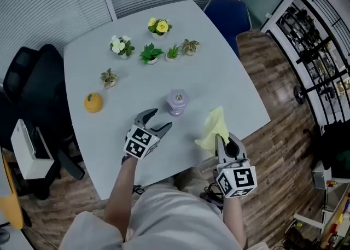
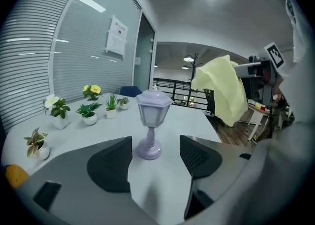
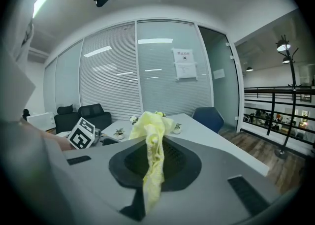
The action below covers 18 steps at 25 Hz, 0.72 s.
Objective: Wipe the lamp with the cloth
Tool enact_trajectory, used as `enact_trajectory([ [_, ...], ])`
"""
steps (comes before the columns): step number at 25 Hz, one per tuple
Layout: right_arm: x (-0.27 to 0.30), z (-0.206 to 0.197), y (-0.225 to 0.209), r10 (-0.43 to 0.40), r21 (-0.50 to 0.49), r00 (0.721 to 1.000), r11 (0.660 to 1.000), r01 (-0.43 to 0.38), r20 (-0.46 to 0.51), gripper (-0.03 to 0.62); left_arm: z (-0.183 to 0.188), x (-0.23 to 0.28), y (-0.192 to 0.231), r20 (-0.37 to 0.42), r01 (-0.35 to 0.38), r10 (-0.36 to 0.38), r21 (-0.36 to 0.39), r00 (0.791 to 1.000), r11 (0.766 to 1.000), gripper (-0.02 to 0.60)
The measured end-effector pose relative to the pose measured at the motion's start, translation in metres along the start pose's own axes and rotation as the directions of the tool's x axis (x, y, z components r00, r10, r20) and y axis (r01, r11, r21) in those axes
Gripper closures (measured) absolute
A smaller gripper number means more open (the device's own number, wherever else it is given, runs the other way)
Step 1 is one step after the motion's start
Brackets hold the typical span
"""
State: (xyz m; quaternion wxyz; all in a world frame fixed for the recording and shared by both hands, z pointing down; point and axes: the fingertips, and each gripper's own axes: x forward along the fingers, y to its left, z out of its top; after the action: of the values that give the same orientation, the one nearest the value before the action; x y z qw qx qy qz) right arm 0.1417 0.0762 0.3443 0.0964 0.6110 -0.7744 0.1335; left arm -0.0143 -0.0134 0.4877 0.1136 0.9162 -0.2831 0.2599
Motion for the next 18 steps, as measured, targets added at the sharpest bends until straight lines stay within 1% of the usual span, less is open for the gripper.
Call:
enact_trajectory([
  [4, 0.021, 0.009, 0.003, 0.049, -0.014, 0.999, 0.999, -0.049, 0.005, 0.568, -0.011, 0.027, 0.008, -0.046, 0.001, 0.002, 0.058, 0.999, 0.998, 0.290],
  [7, 0.043, 0.010, 0.003, 0.078, -0.008, 0.997, 0.997, -0.078, 0.000, 0.568, -0.016, 0.047, 0.017, -0.067, 0.012, -0.007, 0.072, 0.998, 0.997, 0.290],
  [9, 0.056, 0.009, 0.005, 0.106, -0.011, 0.994, 0.994, -0.107, -0.007, 0.568, -0.020, 0.059, 0.019, -0.077, 0.036, -0.030, 0.084, 0.997, 0.996, 0.290],
  [12, 0.075, 0.010, 0.005, 0.152, -0.013, 0.988, 0.988, -0.153, -0.017, 0.568, -0.020, 0.075, 0.016, -0.071, 0.079, -0.072, 0.109, 0.995, 0.991, 0.290],
  [16, 0.100, 0.005, 0.002, 0.169, -0.002, 0.985, 0.986, -0.169, -0.045, 0.568, -0.021, 0.092, 0.010, -0.079, 0.142, -0.131, 0.141, 0.988, 0.980, 0.285],
  [18, 0.108, 0.003, 0.004, 0.185, -0.005, 0.981, 0.983, -0.186, -0.056, 0.568, -0.023, 0.095, 0.006, -0.080, 0.159, -0.147, 0.165, 0.986, 0.973, 0.281],
])
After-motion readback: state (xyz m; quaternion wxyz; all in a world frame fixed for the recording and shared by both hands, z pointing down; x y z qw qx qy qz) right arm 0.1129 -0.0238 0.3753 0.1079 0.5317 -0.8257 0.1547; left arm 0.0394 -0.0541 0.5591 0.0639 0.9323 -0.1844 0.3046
